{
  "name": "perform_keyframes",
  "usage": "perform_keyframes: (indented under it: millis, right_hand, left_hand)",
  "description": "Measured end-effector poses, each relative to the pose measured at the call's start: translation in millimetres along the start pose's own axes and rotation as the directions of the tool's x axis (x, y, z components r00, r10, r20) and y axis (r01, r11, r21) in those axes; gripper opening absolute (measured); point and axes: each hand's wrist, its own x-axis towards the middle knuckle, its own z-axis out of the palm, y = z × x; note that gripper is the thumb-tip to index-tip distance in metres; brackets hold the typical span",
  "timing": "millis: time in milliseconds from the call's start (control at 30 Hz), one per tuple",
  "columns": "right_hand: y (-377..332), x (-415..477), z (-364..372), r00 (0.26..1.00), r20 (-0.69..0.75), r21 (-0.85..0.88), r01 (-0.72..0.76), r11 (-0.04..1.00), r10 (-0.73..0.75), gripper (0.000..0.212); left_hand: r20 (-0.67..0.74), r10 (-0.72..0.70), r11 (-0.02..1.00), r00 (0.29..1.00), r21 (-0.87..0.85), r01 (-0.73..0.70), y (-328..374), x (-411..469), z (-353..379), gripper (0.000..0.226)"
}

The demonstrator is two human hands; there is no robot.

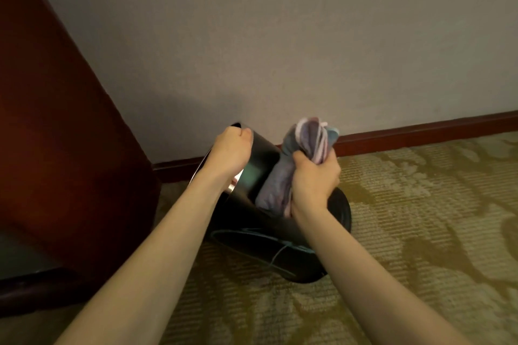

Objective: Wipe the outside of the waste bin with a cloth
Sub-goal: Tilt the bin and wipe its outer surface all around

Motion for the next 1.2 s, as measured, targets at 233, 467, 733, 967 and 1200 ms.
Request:
perform_keyframes:
  millis: [233, 467, 733, 967, 1200]
  right_hand:
    - [-5, -21, 7, 0.947, 0.241, 0.000, 0.218, 0.976, -0.212, 0.046]
    - [18, 6, -31, 0.828, 0.336, -0.093, 0.504, 0.859, -0.449, 0.041]
    - [64, 41, -87, 0.828, 0.375, -0.339, 0.542, 0.769, -0.418, 0.028]
    - [73, 53, -112, 0.853, 0.350, -0.445, 0.515, 0.733, -0.387, 0.026]
    - [74, 74, -149, 0.957, 0.209, -0.547, 0.285, 0.787, -0.201, 0.013]
  left_hand:
    - [-0.026, -0.031, 0.989, 0.999, -0.148, 0.027, -13, -4, -3, 0.039]
    - [0.017, -0.023, 0.993, 1.000, -0.111, 0.024, -10, 2, -6, 0.036]
    - [0.005, -0.024, 0.991, 1.000, -0.130, 0.024, -15, 1, -12, 0.036]
    - [0.006, -0.063, 0.989, 0.998, -0.133, 0.063, -6, -9, -3, 0.028]
    - [0.110, -0.013, 0.986, 0.994, -0.164, 0.031, 28, -31, 22, 0.027]
